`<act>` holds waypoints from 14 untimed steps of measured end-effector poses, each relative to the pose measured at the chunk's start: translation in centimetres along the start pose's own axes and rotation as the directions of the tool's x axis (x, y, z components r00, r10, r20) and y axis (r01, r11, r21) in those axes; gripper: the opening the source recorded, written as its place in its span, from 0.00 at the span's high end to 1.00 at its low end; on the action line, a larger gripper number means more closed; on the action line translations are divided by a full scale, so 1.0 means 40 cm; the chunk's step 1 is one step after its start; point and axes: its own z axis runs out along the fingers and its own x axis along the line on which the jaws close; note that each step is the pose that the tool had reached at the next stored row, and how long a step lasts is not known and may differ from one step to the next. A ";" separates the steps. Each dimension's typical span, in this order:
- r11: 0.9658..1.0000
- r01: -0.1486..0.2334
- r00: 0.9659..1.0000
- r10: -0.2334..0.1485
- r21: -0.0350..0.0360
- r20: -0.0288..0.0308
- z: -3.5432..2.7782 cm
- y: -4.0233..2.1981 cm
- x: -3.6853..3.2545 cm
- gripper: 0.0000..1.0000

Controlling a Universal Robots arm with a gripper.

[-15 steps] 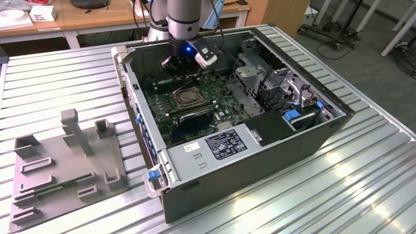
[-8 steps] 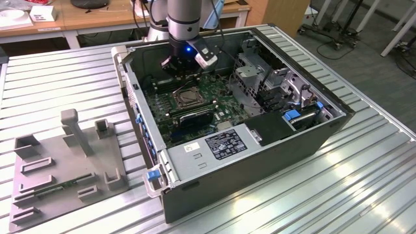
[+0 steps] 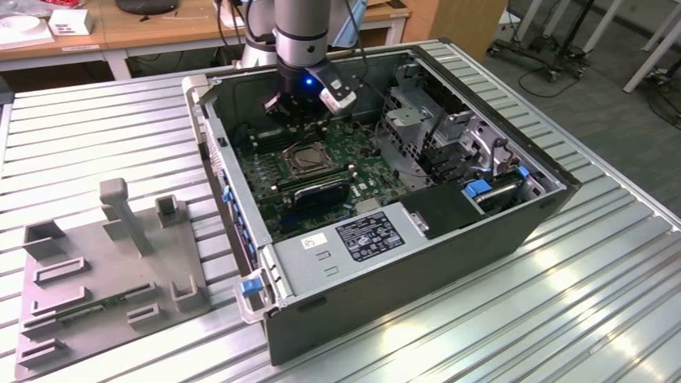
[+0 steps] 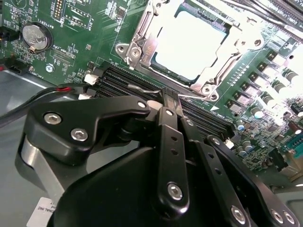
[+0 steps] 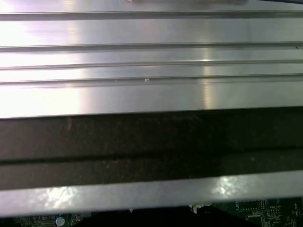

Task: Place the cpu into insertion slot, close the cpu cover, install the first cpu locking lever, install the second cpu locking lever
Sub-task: 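Install the first cpu locking lever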

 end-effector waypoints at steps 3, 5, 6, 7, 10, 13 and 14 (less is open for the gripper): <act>1.000 0.000 1.000 0.000 0.000 0.000 0.004 -0.001 0.000 0.89; 1.000 0.000 1.000 0.000 0.000 0.000 0.007 -0.002 0.000 0.89; 1.000 0.000 1.000 0.000 0.000 0.000 0.008 -0.002 0.000 0.89; 1.000 0.000 1.000 0.000 0.000 0.000 0.010 -0.002 0.000 0.89; 1.000 0.000 1.000 0.000 0.000 0.000 0.015 -0.004 0.000 0.89; 1.000 0.000 1.000 0.000 0.000 0.000 0.021 -0.004 0.000 0.89; 1.000 0.000 1.000 0.000 0.000 0.000 0.023 -0.005 0.000 0.89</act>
